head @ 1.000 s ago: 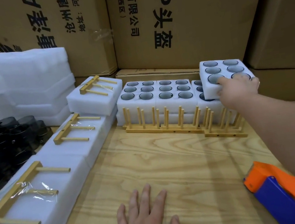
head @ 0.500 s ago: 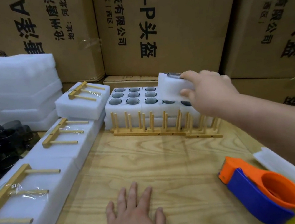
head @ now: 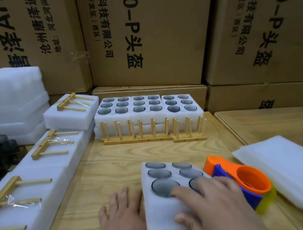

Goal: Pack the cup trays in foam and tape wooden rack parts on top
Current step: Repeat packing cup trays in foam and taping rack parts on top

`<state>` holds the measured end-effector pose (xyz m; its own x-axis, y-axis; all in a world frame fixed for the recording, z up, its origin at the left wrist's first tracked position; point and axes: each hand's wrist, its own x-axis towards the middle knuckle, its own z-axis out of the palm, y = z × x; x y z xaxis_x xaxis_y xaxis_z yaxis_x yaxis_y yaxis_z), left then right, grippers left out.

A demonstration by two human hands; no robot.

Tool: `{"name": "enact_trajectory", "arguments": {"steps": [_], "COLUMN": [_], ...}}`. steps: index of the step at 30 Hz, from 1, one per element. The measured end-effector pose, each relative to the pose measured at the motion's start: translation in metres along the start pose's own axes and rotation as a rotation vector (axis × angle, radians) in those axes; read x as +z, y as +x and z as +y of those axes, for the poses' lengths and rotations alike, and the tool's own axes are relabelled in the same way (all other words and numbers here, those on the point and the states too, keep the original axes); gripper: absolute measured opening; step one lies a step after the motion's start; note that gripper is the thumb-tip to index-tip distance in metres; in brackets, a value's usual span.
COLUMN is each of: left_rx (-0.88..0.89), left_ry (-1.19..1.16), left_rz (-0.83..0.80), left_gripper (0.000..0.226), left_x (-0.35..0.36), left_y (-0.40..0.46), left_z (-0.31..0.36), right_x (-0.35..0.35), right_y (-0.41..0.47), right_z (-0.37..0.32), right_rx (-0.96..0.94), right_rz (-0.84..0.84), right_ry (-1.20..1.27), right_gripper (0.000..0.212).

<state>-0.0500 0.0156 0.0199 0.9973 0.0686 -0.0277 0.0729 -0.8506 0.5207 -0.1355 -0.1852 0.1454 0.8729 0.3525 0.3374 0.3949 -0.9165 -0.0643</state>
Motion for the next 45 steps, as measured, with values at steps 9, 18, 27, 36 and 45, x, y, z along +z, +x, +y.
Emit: {"name": "enact_trajectory", "arguments": {"steps": [9,18,27,36,45], "left_rx": [0.014,0.002,0.0,-0.008,-0.01], "left_ry": [0.019,0.05,0.077,0.107,0.109], "left_rz": [0.089,0.09,0.108,0.106,0.096], "left_gripper": [0.052,0.051,0.05,0.05,0.051], "left_x": [0.002,0.005,0.007,0.008,0.009], "left_y": [-0.009,-0.011,-0.016,-0.019,-0.019], "left_z": [0.003,0.002,0.002,0.002,0.002], "right_x": [0.04,0.048,0.097,0.1,0.097], "right_y": [-0.044,-0.012,0.033,0.039,0.044], "right_z": [0.007,0.023,0.035,0.035,0.037], "right_rx": [-0.024,-0.014,0.114,0.136,0.11], "right_rz": [-0.081,0.006,-0.335,-0.407,-0.399], "right_ry": [-0.094,0.174,0.119,0.082,0.045], "right_gripper": [0.028,0.049,0.099,0.105,0.105]}}
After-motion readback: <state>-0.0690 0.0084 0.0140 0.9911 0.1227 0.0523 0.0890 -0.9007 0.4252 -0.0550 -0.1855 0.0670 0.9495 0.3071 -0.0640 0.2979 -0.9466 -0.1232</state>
